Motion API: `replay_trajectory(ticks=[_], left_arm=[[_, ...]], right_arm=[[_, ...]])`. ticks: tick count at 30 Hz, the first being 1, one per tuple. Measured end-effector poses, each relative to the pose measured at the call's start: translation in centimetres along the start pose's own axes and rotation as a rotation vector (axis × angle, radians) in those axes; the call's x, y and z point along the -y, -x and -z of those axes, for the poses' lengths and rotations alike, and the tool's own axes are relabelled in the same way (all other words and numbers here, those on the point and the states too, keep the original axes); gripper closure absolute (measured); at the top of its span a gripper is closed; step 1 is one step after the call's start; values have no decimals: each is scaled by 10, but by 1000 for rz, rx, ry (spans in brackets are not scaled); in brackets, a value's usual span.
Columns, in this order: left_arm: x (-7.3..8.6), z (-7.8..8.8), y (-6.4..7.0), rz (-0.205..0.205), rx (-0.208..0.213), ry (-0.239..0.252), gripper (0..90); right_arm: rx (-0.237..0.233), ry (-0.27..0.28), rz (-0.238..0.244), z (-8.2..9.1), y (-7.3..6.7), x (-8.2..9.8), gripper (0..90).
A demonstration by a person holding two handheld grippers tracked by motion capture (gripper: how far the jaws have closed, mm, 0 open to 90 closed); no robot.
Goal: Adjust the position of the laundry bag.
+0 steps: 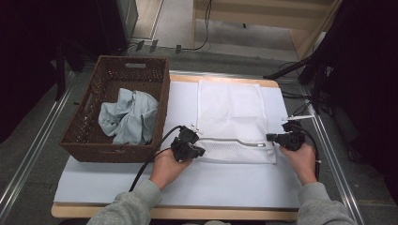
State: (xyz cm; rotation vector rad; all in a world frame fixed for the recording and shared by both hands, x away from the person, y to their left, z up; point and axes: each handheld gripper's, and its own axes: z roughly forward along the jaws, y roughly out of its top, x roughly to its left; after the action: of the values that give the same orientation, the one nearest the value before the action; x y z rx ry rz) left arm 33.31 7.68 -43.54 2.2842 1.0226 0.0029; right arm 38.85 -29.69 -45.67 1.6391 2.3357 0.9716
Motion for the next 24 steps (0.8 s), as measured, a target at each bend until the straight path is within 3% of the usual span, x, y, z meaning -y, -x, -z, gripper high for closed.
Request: replay_trajectory(ticks=[9,17,24], left_arm=[[17,9,3,-13,-26,13,890],[31,20,6,-15,-13,16,889],[40,26,11,-49,-23,15,888]], right_arm=[[-31,0,13,2,-12,4,893],[-60,6,8,6,-24,10,893],[-71,14,13,13,-30,20,892]])
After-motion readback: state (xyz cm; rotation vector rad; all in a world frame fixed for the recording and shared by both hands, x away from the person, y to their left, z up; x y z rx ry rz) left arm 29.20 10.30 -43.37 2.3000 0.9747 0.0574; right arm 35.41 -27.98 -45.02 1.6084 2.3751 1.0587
